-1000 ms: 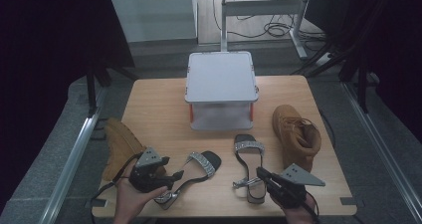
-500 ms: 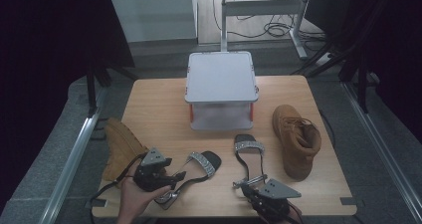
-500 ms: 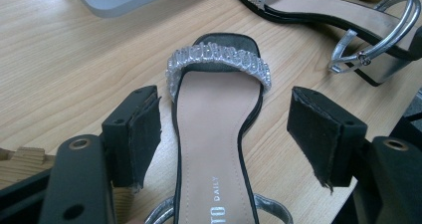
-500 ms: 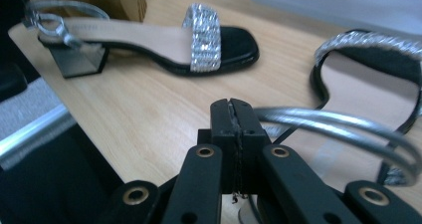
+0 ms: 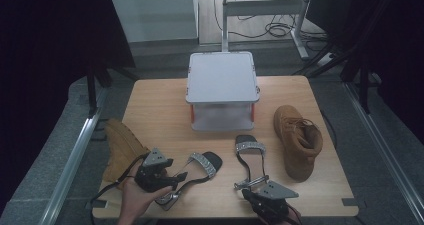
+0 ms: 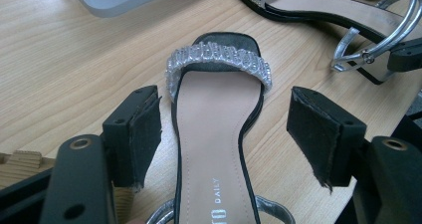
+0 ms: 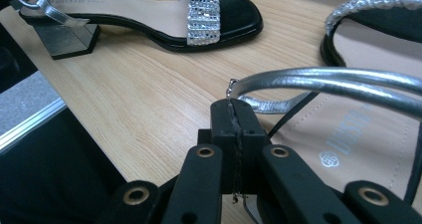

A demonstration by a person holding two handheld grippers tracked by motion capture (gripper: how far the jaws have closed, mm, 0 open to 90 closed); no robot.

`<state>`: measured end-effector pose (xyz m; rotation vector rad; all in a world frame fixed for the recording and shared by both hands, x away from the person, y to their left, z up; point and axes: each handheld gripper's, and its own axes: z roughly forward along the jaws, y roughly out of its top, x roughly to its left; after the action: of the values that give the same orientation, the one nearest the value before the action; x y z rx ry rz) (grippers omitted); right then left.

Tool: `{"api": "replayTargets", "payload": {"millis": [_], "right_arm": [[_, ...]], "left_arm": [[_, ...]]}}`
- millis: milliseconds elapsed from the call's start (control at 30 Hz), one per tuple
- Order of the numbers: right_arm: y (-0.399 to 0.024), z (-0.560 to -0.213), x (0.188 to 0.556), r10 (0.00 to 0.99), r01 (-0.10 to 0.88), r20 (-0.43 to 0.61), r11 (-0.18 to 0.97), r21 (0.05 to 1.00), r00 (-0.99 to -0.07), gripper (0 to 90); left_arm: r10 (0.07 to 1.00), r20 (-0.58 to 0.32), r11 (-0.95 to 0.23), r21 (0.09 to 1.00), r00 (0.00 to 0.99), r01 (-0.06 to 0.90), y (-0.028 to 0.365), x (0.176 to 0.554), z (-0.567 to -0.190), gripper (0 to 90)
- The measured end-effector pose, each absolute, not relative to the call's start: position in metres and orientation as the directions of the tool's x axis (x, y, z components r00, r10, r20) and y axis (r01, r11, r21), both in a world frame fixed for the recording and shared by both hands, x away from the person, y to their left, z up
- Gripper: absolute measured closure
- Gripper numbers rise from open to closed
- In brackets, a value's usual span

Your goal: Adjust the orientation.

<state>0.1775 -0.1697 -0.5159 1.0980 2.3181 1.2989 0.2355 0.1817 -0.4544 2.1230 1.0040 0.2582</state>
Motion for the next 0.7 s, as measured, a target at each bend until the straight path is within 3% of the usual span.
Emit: {"api": "replayTargets", "payload": {"millis": [700], "right_arm": [[-0.212,-0.516,0.175,0.784,0.514,0.136,0.256,0.819,-0.606,89.5]], "left_arm": [[0.733,-0.128,-0.412,0.698,0.669,0.585,0.183,0.238,-0.458,30.1]]}}
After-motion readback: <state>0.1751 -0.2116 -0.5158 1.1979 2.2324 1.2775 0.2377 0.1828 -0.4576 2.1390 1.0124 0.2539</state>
